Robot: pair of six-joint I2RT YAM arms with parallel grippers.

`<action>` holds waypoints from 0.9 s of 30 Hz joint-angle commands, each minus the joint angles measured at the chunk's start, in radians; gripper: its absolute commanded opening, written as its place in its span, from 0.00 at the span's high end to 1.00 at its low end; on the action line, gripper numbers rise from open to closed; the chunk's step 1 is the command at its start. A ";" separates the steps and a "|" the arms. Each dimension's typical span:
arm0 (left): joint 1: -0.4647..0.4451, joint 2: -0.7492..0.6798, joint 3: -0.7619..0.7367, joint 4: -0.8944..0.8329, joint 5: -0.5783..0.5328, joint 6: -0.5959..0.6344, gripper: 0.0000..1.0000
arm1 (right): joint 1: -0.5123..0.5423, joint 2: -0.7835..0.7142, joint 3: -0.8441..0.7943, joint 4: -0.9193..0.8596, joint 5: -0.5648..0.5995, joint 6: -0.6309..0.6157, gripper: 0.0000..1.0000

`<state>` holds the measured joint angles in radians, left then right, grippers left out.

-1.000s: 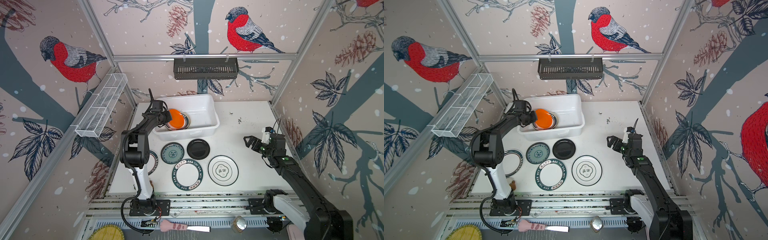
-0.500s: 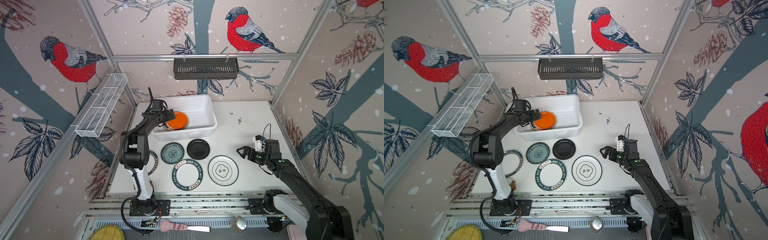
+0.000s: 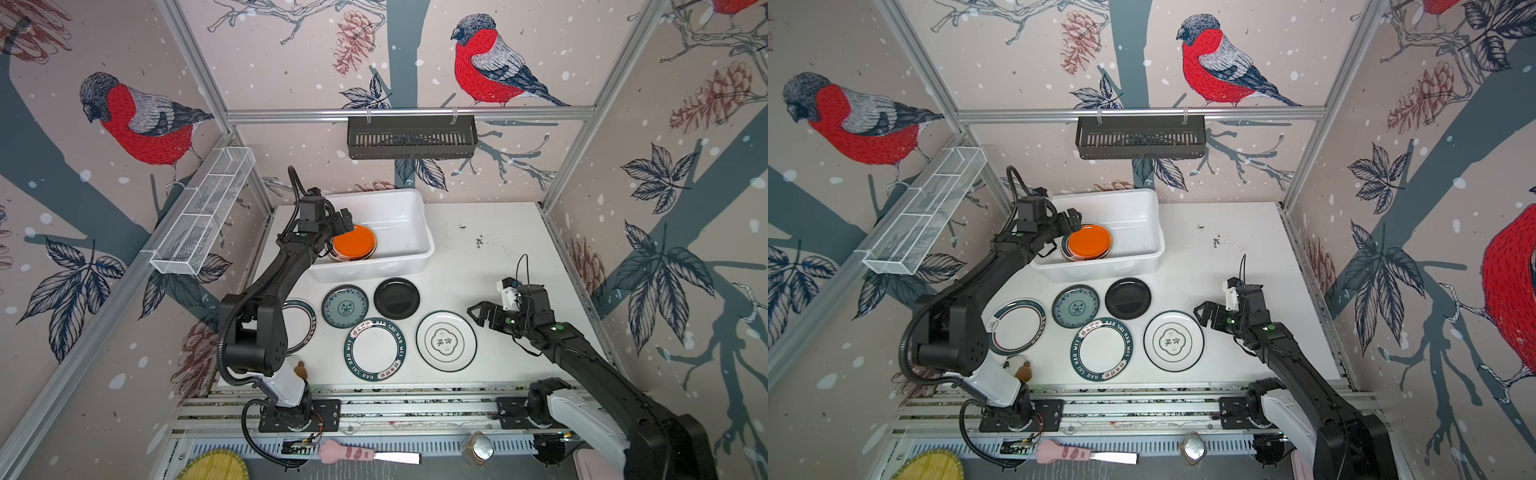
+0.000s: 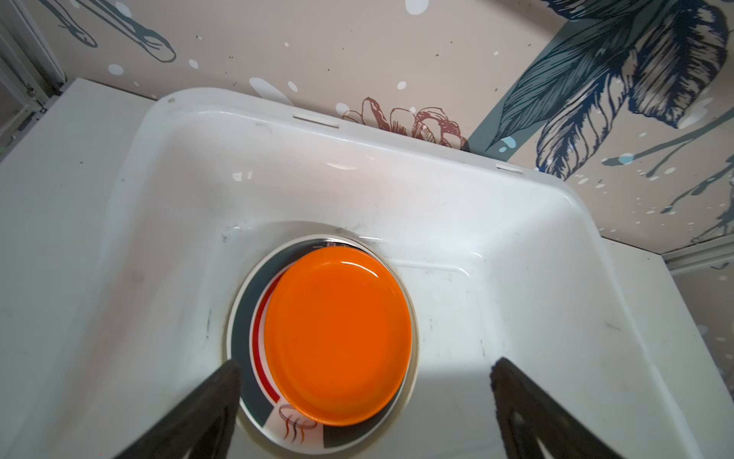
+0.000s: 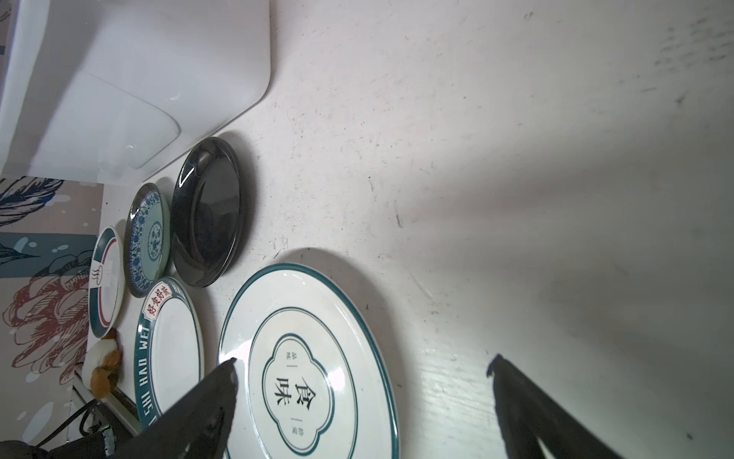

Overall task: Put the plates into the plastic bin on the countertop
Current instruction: 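Release the orange plate onto the stack and raise the left gripper, then grasp the white character-printed plate's rim with the right gripper, tilt it upright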

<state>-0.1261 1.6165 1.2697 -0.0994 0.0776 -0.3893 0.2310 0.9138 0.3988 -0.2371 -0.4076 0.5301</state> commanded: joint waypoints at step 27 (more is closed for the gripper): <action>-0.053 -0.488 -0.450 0.125 0.177 -0.103 0.03 | 0.155 0.099 -0.057 0.045 0.112 0.080 0.15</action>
<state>-0.1776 1.1355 0.8288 -0.0132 0.2356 -0.4755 0.3809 1.0019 0.3447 -0.1875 -0.3035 0.6090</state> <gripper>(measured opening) 0.976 0.864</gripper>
